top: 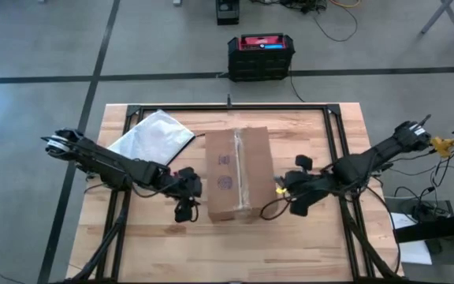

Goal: Unpack boxes
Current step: Open the cardboard box using knife

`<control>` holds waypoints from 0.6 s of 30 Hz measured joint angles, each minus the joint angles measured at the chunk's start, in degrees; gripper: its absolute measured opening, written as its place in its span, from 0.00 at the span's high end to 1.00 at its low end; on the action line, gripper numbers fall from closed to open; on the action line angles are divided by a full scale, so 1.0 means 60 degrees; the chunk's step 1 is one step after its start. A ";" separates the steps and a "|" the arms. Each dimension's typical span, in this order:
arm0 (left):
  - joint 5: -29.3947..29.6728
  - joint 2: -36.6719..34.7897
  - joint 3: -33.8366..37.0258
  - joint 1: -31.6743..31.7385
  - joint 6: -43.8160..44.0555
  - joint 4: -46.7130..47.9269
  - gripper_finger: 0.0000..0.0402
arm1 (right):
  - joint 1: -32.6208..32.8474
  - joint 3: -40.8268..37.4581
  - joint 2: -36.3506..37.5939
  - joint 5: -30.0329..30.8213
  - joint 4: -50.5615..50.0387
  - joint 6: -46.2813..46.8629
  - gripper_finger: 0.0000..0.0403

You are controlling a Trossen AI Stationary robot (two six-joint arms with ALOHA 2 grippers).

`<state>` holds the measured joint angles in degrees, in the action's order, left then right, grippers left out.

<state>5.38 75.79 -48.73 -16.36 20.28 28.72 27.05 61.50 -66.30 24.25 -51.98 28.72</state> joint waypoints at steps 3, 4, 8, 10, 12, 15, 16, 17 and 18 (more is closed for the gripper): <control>0.0399 -0.0452 -0.0175 -0.0003 0.0043 0.0381 0.70 | 0.0252 0.0257 0.0239 0.0280 0.0372 -0.0274 0.88; 0.0583 -0.0641 -0.0215 -0.0044 0.0037 0.0313 0.70 | 0.0326 0.0297 0.0251 0.0327 0.0664 -0.0485 0.88; 0.1102 -0.1224 -0.0237 -0.0506 -0.0637 -0.1439 0.70 | 0.0560 0.0222 0.0114 0.0252 0.2934 -0.1564 0.88; 0.1368 -0.1266 -0.0168 -0.0877 -0.1207 -0.2480 0.70 | 0.0575 0.0101 -0.0114 0.0201 0.4087 -0.2234 0.88; 0.1772 -0.1127 -0.0141 -0.1286 -0.1698 -0.3343 0.70 | 0.0578 0.0008 -0.0447 0.0131 0.5093 -0.2900 0.88; 0.2620 -0.0769 -0.0141 -0.1836 -0.2158 -0.4197 0.69 | 0.0545 -0.0031 -0.1049 0.0142 0.6474 -0.3763 0.88; 0.2876 -0.0611 -0.0141 -0.1975 -0.2280 -0.4415 0.68 | 0.0516 -0.0031 -0.1270 0.0131 0.6971 -0.4006 0.88; 0.3037 -0.0439 -0.0141 -0.2103 -0.2371 -0.4592 0.67 | 0.0484 -0.0031 -0.1516 0.0103 0.7410 -0.4231 0.88; 0.3206 -0.0264 -0.0137 -0.2201 -0.2439 -0.4727 0.66 | 0.0436 -0.0031 -0.1766 -0.0039 0.7865 -0.4414 0.88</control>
<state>24.62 74.20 -49.55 -29.57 5.64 0.36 29.67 61.32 -76.89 24.02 -4.79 2.23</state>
